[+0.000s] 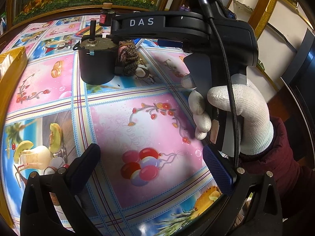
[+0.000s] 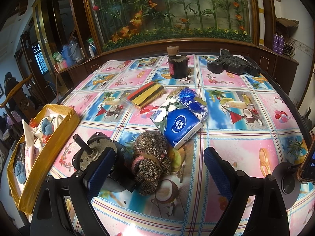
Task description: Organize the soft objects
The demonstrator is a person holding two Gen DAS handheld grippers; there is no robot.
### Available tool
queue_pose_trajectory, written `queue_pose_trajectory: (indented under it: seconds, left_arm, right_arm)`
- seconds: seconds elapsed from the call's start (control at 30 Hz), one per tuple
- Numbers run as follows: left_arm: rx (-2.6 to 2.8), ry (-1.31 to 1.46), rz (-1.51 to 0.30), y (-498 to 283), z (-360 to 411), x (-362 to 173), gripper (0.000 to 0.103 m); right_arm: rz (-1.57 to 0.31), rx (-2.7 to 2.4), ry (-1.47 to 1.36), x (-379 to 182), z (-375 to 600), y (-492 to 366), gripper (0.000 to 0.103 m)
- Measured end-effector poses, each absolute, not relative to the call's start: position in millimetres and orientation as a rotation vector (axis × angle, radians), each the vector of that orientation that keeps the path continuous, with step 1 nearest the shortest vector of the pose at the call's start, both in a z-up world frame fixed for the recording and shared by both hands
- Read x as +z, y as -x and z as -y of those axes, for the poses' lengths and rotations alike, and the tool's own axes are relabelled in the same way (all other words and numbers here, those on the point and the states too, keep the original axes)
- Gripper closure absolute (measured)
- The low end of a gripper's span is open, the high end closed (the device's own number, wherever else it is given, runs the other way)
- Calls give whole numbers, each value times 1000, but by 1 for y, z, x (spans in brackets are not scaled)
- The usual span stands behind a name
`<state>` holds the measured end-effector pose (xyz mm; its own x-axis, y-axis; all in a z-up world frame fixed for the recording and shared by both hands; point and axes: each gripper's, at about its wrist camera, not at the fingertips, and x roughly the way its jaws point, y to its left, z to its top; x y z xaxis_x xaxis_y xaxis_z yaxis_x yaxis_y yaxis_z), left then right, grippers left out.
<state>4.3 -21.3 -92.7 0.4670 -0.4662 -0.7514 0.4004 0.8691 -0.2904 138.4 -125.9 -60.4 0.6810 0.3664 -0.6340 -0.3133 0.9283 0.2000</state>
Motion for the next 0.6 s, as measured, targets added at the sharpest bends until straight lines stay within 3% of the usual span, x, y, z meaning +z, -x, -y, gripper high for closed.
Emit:
queue_pose_trajectory:
  seconds: [0.17, 0.33, 0.6]
  left_arm:
    - [-550, 51, -832, 12, 3, -50, 3]
    - [-355, 90, -690, 22, -66, 2, 2]
    - [-278, 109, -768, 14, -88, -22, 2]
  right_arm:
    - [-731, 387, -57, -62, 122, -137, 11]
    - [-720, 384, -45, -62, 120, -135, 11]
    - [-719, 381, -56, -62, 121, -134, 10]
